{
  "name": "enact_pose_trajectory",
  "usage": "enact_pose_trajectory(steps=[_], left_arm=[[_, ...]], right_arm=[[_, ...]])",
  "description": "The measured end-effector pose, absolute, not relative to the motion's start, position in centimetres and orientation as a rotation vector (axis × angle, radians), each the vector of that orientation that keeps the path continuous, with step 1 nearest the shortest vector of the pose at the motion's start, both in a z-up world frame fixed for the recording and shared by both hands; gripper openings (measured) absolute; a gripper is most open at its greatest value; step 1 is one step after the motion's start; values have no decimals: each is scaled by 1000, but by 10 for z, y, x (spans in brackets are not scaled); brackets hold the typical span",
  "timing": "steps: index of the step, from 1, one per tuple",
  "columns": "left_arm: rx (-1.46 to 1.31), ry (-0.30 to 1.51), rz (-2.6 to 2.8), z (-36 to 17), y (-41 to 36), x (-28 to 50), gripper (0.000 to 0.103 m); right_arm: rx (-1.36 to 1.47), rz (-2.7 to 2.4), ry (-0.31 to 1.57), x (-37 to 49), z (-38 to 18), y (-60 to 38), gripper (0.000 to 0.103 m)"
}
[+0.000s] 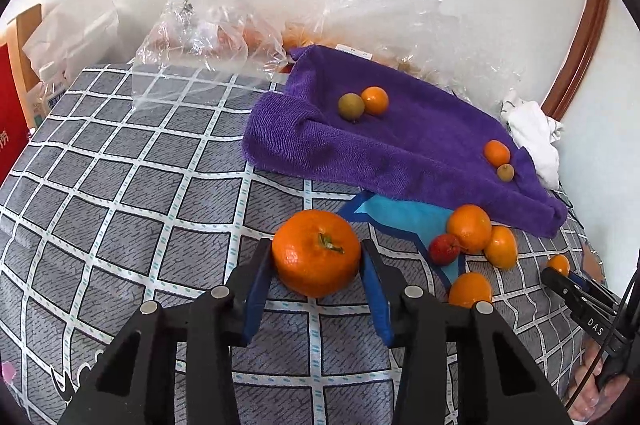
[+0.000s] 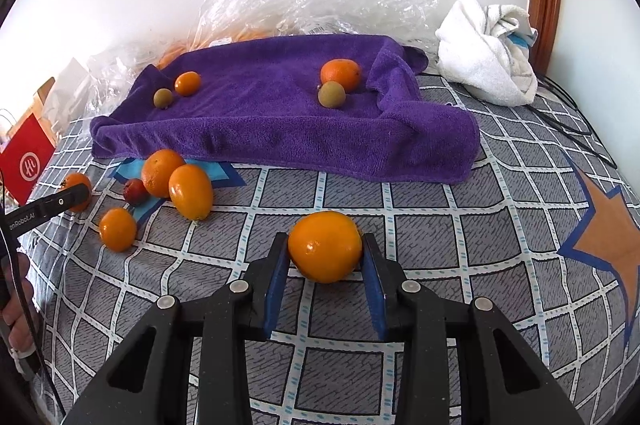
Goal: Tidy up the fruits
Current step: 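Lift both held oranges and carry them over the purple towel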
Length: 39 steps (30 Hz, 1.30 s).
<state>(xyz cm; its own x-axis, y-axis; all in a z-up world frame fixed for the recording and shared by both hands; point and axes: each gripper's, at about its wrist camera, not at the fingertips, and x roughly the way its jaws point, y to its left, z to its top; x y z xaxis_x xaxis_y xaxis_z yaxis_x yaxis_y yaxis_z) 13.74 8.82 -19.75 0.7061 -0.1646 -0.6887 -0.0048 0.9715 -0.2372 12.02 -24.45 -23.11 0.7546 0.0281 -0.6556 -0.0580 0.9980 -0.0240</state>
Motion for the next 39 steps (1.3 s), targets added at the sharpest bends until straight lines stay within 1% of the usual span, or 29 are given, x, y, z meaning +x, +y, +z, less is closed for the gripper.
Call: enact_pose_trajectory(steps=[7,15,19,31,39], left_arm=[[-202,699,-88,-186,85,125,41],[-229,720,-92,-185,90,126,41],[-246,701,-83,-182,94,123,41],[-219,667,-69,-174,92,121,41],[-283,675,-86,-156,108,125,41]], right_arm=[[8,44,734,124,-230,-253,35],[11,-4,723,113,-226,-257,35],[7,-6,715,103,-221,-257,35],[23,-10,667,98,-191,-257,35],[-23,25,634,113,-165,-236,35]])
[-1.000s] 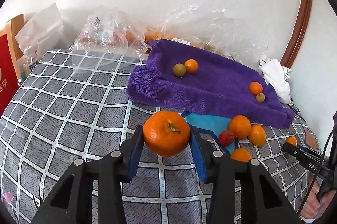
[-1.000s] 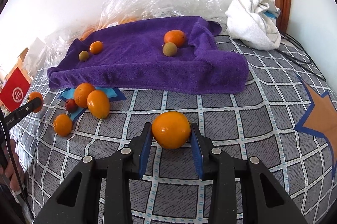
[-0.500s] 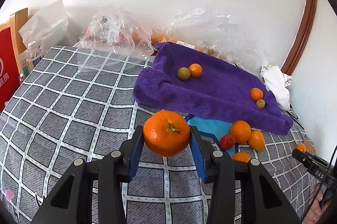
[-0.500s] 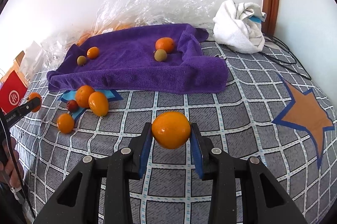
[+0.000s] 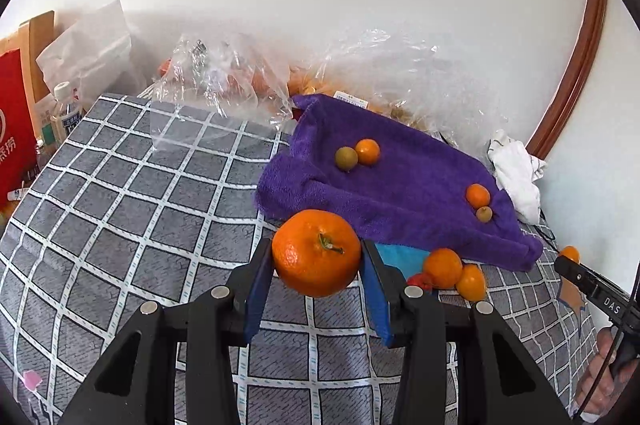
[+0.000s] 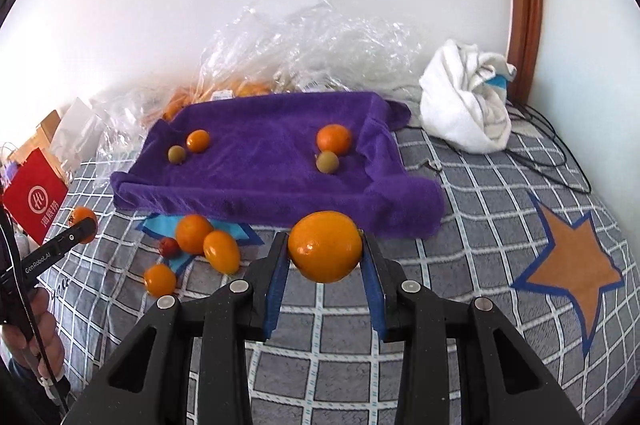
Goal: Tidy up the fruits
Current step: 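Lift both held oranges and carry them over the purple towel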
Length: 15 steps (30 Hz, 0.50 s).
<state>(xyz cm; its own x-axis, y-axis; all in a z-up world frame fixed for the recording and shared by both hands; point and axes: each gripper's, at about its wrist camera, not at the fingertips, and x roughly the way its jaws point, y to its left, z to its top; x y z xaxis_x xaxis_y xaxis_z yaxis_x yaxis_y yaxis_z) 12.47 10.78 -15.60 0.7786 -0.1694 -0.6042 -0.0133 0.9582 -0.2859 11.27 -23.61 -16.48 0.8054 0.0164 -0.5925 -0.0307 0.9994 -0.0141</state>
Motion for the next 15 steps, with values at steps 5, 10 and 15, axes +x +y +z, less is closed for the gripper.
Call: enact_pose_trajectory(steps=[5,10,15], left_arm=[[-270,661,-79,-136,111,140,41],[-272,686,-98,-125,111,166,41],[-258,711,-109,-122,101,198,41]], right_arm=[[-35,50,627,136,-158,-222,35],[-43,50,639,166,-160,-214,35],[-41,37,677,201,-170,-218,35]])
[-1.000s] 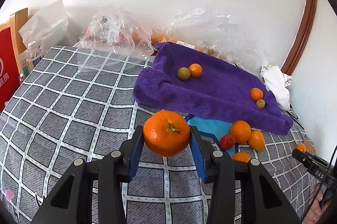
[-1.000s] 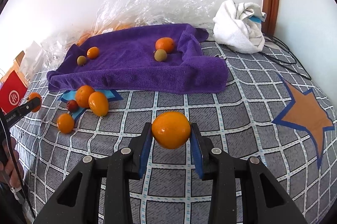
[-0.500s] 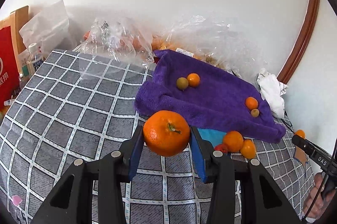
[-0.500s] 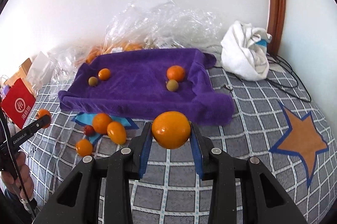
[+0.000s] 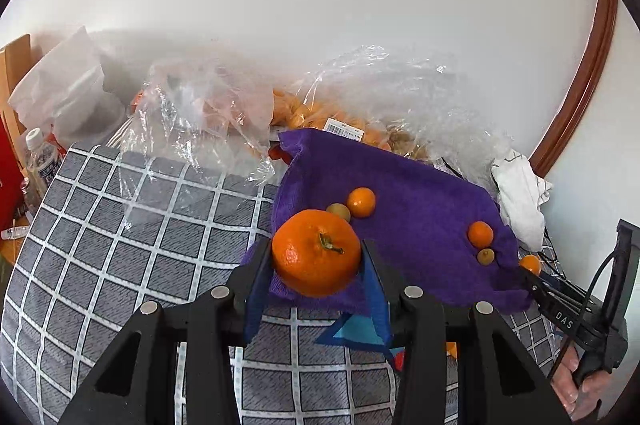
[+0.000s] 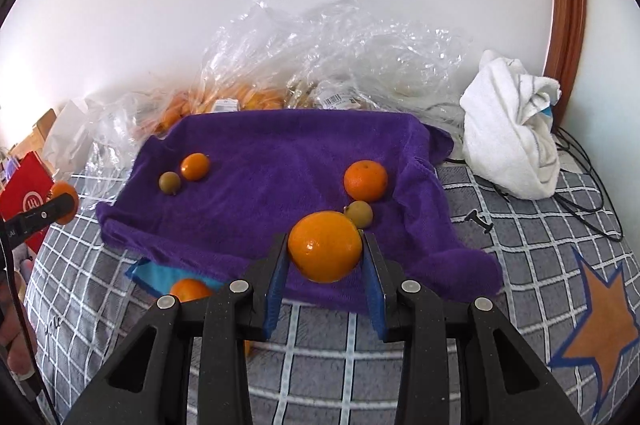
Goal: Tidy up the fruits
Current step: 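Lift both held oranges and carry them over the purple towel, then open both tools to set the oranges down on the purple towel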
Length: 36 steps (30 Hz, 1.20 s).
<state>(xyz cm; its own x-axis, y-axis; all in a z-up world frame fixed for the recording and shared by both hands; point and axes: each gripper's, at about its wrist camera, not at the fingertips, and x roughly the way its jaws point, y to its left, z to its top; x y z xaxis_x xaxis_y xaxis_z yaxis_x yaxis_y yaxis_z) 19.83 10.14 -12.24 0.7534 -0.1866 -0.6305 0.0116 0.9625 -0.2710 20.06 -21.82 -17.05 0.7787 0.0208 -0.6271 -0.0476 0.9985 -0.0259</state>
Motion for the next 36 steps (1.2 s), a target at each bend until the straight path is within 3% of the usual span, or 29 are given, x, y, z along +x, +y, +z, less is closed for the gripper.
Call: enact_pose_trajectory(steps=[14,36], left_arm=[[-189,770,-65,-159,64,262,41],[-76,765,-90,-177,42,254,41]], right_arm=[[-45,8,744,242,-198,-241,35],[-83,3,680,235,-207,-238,35]])
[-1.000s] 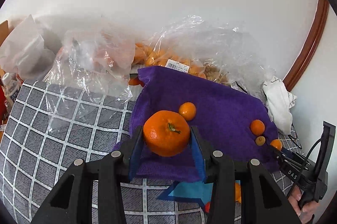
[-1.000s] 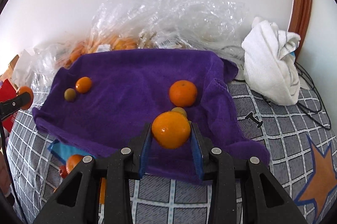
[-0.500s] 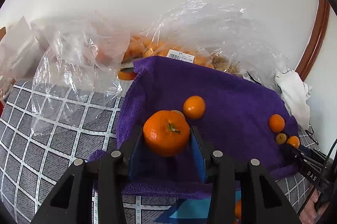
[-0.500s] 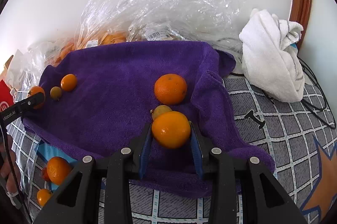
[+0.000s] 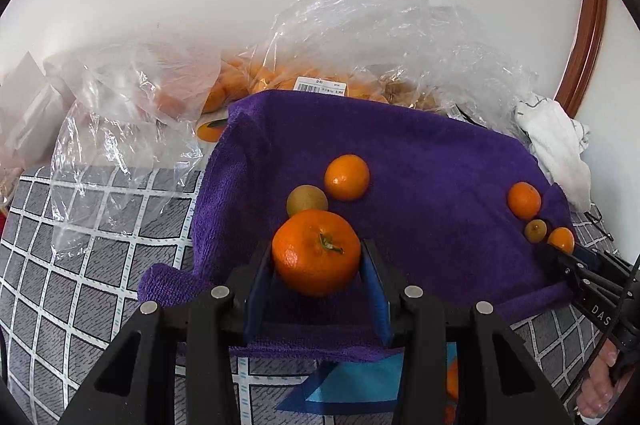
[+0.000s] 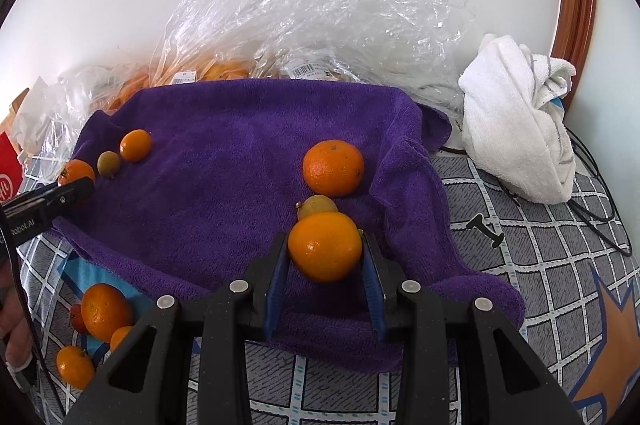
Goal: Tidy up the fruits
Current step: 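Open both tools to set the oranges down on the purple towel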
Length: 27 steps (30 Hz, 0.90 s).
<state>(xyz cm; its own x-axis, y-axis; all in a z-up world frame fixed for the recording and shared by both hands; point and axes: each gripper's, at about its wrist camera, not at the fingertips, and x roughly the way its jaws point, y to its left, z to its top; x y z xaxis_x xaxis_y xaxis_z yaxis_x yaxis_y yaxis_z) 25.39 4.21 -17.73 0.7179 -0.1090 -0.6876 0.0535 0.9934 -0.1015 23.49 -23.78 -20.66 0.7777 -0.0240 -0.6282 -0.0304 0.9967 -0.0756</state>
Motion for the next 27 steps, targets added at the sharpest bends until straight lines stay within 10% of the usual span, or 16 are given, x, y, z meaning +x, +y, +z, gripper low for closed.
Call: enact_pose_trajectory(steps=[27], left_arm=[[-191,621,-117,-146,61,229,60]], right_arm=[[-61,-76,608,187,-166,-234,54]])
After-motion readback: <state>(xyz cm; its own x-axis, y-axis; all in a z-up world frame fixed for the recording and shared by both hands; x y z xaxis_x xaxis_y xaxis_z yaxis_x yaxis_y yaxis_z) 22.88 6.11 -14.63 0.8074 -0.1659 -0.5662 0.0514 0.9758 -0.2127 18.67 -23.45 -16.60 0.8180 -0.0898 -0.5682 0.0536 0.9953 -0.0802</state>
